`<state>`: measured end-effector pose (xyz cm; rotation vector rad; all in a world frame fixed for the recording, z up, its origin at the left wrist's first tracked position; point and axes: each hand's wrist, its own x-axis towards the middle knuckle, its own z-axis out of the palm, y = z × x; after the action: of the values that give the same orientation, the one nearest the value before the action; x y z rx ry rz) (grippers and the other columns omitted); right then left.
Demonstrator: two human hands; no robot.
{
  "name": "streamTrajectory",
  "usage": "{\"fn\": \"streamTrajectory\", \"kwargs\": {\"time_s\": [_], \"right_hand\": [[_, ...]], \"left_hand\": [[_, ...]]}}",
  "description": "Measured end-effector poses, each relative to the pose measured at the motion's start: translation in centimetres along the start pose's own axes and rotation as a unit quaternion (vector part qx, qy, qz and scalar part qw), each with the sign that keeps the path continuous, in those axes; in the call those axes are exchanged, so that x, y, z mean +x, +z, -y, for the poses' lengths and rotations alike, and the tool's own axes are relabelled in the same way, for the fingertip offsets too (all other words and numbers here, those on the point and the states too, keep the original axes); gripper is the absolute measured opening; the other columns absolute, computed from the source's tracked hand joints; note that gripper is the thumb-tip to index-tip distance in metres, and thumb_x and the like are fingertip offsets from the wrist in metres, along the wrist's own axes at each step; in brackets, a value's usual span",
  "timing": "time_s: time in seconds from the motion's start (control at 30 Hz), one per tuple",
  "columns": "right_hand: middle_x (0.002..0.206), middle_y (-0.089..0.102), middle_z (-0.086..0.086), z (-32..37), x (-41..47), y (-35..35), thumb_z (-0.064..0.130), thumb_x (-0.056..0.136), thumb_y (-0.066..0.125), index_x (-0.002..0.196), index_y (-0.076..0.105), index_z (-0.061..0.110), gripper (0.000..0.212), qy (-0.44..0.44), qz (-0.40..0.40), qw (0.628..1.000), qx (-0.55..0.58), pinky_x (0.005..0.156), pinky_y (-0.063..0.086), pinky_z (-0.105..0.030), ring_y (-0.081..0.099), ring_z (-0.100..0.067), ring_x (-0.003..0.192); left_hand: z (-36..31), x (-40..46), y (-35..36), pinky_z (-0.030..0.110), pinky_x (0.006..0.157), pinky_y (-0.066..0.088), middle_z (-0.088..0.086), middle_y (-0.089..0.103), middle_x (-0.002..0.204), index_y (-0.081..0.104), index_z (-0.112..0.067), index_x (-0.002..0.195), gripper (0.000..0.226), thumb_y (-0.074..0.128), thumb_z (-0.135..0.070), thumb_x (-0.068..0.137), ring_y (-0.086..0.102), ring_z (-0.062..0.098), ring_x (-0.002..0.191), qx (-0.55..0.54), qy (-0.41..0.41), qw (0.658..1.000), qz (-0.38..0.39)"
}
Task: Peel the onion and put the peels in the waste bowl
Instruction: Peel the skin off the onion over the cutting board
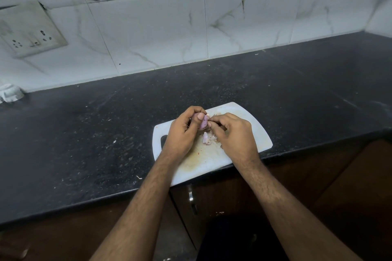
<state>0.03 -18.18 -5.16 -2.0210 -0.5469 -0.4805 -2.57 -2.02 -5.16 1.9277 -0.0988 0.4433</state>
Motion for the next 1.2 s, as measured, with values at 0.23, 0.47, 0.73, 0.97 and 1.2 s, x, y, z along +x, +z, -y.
{"fn": "streamTrajectory", "kwargs": {"time_s": [0.23,0.47,0.73,0.97,1.2], "right_hand": [[0.086,0.065,0.015,-0.13,0.11,0.11,0.022,0.095,0.072,0.104,0.080,0.015,0.014,0.013,0.011,1.000,0.002,0.058,0.048,-0.013,0.060,0.001,0.072],[0.087,0.072,0.006,-0.04,0.10,-0.10,0.018,0.092,0.074,0.102,0.080,0.014,0.013,0.019,0.013,1.000,-0.001,0.069,0.057,-0.022,0.066,-0.005,0.075],[0.081,0.069,0.010,0.21,0.22,-0.19,0.016,0.089,0.076,0.096,0.081,0.016,0.009,0.035,0.014,0.999,-0.002,0.063,0.053,-0.015,0.063,-0.006,0.067],[0.079,0.068,0.010,0.47,0.14,-0.25,0.018,0.088,0.077,0.093,0.079,0.017,0.006,0.034,0.004,0.999,-0.010,0.062,0.052,-0.015,0.061,-0.007,0.065],[0.083,0.070,0.009,0.28,0.19,-0.28,0.023,0.089,0.078,0.095,0.079,0.015,0.010,0.060,-0.011,0.998,0.016,0.066,0.057,-0.020,0.065,-0.009,0.071]], "left_hand": [[0.08,-0.07,-0.09,0.057,0.097,0.058,-0.004,0.076,0.107,0.070,-0.027,0.112,0.027,0.055,-0.048,0.105,0.073,0.021,0.104,0.004,-0.005,1.000,-0.001],[0.25,0.12,-0.02,0.056,0.098,0.058,-0.006,0.076,0.110,0.071,-0.026,0.114,0.028,0.054,-0.047,0.105,0.073,0.019,0.107,0.024,-0.004,1.000,0.009],[0.55,0.33,-0.02,0.055,0.098,0.058,-0.007,0.074,0.114,0.071,-0.025,0.115,0.026,0.056,-0.043,0.105,0.071,0.018,0.109,0.032,0.013,0.999,0.012],[0.53,0.24,0.06,0.054,0.099,0.057,-0.008,0.074,0.114,0.072,-0.028,0.114,0.029,0.054,-0.049,0.105,0.070,0.018,0.112,0.027,0.015,0.999,0.008],[0.61,0.14,0.08,0.051,0.101,0.057,-0.007,0.076,0.116,0.071,-0.024,0.119,0.033,0.052,-0.047,0.106,0.071,0.017,0.112,0.009,0.012,1.000,0.009]]}}
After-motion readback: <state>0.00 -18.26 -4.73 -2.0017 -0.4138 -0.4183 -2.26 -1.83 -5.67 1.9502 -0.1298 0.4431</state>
